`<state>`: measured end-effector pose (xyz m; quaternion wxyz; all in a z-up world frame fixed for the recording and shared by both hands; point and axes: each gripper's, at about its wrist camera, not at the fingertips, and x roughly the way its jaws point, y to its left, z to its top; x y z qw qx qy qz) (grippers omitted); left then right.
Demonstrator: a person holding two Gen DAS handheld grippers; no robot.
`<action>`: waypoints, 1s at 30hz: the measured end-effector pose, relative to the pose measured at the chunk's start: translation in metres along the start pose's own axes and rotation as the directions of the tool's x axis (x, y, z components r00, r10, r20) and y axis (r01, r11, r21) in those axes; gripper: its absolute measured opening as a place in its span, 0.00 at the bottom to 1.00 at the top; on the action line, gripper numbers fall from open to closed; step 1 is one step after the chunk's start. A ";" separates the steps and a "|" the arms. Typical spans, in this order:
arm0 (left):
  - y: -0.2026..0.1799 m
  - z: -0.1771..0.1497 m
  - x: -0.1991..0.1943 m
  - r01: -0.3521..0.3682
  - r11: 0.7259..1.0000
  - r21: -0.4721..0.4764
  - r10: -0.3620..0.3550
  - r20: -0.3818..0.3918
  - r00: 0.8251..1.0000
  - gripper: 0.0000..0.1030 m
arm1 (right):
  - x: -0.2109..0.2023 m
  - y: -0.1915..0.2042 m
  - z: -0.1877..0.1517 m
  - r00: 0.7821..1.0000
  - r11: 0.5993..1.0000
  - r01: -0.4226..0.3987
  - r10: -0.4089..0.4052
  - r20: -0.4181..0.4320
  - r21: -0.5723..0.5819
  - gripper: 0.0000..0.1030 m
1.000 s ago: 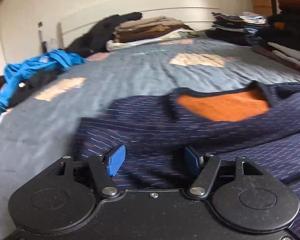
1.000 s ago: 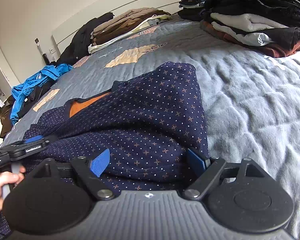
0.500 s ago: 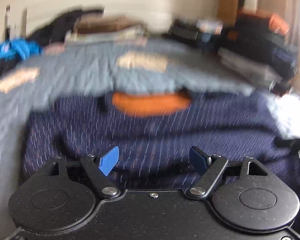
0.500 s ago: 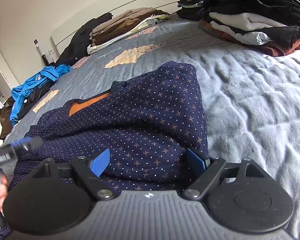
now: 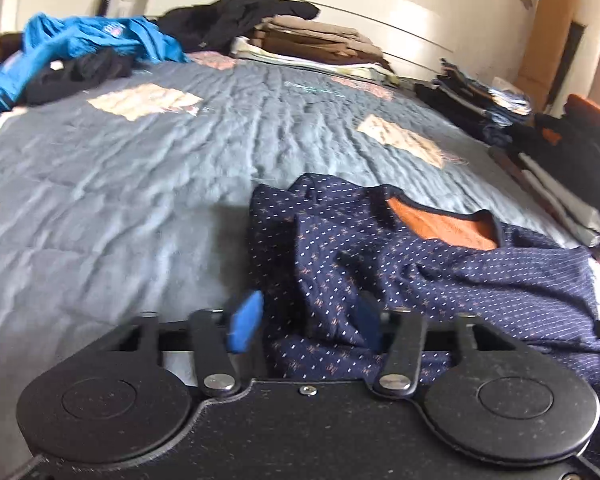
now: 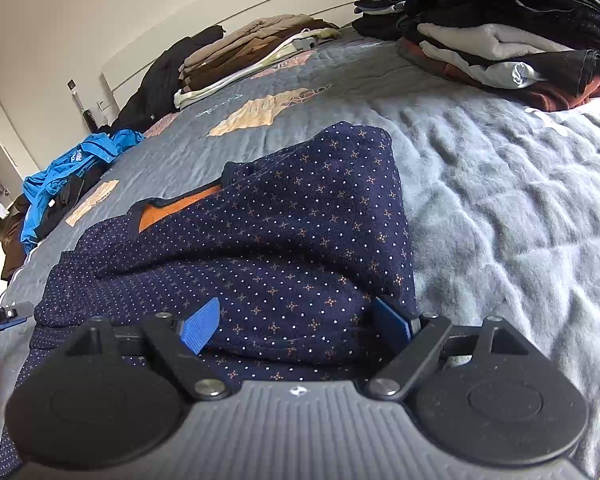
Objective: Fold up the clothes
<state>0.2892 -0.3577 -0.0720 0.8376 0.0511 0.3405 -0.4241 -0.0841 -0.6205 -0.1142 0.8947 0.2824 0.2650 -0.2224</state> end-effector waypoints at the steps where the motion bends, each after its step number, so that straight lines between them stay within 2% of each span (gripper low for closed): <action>1: -0.001 0.000 0.002 0.002 1.000 0.024 -0.002 -0.007 1.000 0.40 | 0.000 0.001 0.000 1.000 1.000 0.002 -0.002 0.000 -0.002 0.81; 3: -0.001 -0.001 0.012 0.015 0.999 0.047 -0.013 -0.039 0.999 0.39 | 0.000 0.001 0.000 1.000 1.000 0.005 -0.005 -0.001 -0.006 0.81; 5: 0.002 0.000 0.016 0.039 0.998 0.056 -0.036 -0.054 0.998 0.25 | 0.001 0.002 0.000 1.000 1.000 0.006 -0.006 -0.002 -0.009 0.81; 6: 0.004 0.001 0.013 0.059 0.997 0.053 -0.056 -0.043 0.997 0.21 | 0.001 0.002 -0.001 1.000 1.000 0.006 -0.006 -0.002 -0.010 0.81; 8: 0.009 0.003 0.006 0.097 0.994 0.046 -0.097 -0.023 0.995 0.04 | 0.001 0.002 -0.001 1.000 1.000 0.007 -0.007 -0.002 -0.012 0.81; 13: 0.022 0.012 -0.016 0.186 0.982 0.031 -0.187 0.025 0.982 0.04 | 0.001 0.002 -0.001 1.000 1.000 0.006 -0.006 -0.003 -0.015 0.82; 14: 0.023 0.012 -0.017 0.192 0.981 0.035 -0.192 0.005 0.981 0.04 | 0.001 0.001 -0.001 1.000 1.000 0.005 -0.005 -0.003 -0.013 0.82; 15: 0.021 0.011 -0.012 0.173 0.984 0.051 -0.171 -0.049 0.984 0.04 | 0.001 0.001 -0.001 1.000 1.000 0.004 -0.004 -0.003 -0.012 0.82; 17: 0.016 0.008 0.004 0.126 0.988 0.093 -0.108 -0.171 0.979 0.11 | 0.001 0.001 0.000 1.000 1.000 0.004 -0.004 -0.006 -0.014 0.81; 19: 0.014 0.006 0.008 0.111 0.988 0.107 -0.088 -0.198 0.976 0.16 | 0.000 0.001 0.000 1.000 1.000 0.002 -0.002 -0.008 -0.015 0.81; 22: 0.021 0.016 -0.008 0.075 0.996 0.053 -0.072 -0.065 0.995 0.30 | 0.000 -0.001 0.001 1.000 1.000 -0.003 0.003 -0.013 -0.012 0.81; 24: 0.024 0.024 -0.018 0.056 0.998 0.014 -0.056 0.027 0.998 0.33 | 0.000 -0.002 0.002 1.000 1.000 -0.007 0.007 -0.014 -0.004 0.81; 25: 0.023 0.028 -0.019 0.061 0.998 0.003 -0.061 0.055 0.997 0.39 | 0.000 -0.002 0.002 1.000 1.000 -0.007 0.007 -0.015 -0.003 0.81; 26: 0.019 0.034 -0.015 0.076 0.997 0.002 -0.076 0.051 0.996 0.53 | 0.000 -0.001 0.002 1.000 1.000 -0.005 0.005 -0.015 -0.007 0.81; 28: 0.006 0.040 0.001 0.068 0.997 0.045 -0.069 0.016 0.997 0.65 | 0.000 0.000 0.001 1.000 1.000 -0.002 0.002 -0.015 -0.012 0.82; 30: 0.001 0.044 0.022 0.045 0.996 0.074 -0.042 -0.036 0.998 0.65 | 0.000 0.000 0.001 1.000 1.000 -0.001 0.000 -0.015 -0.016 0.82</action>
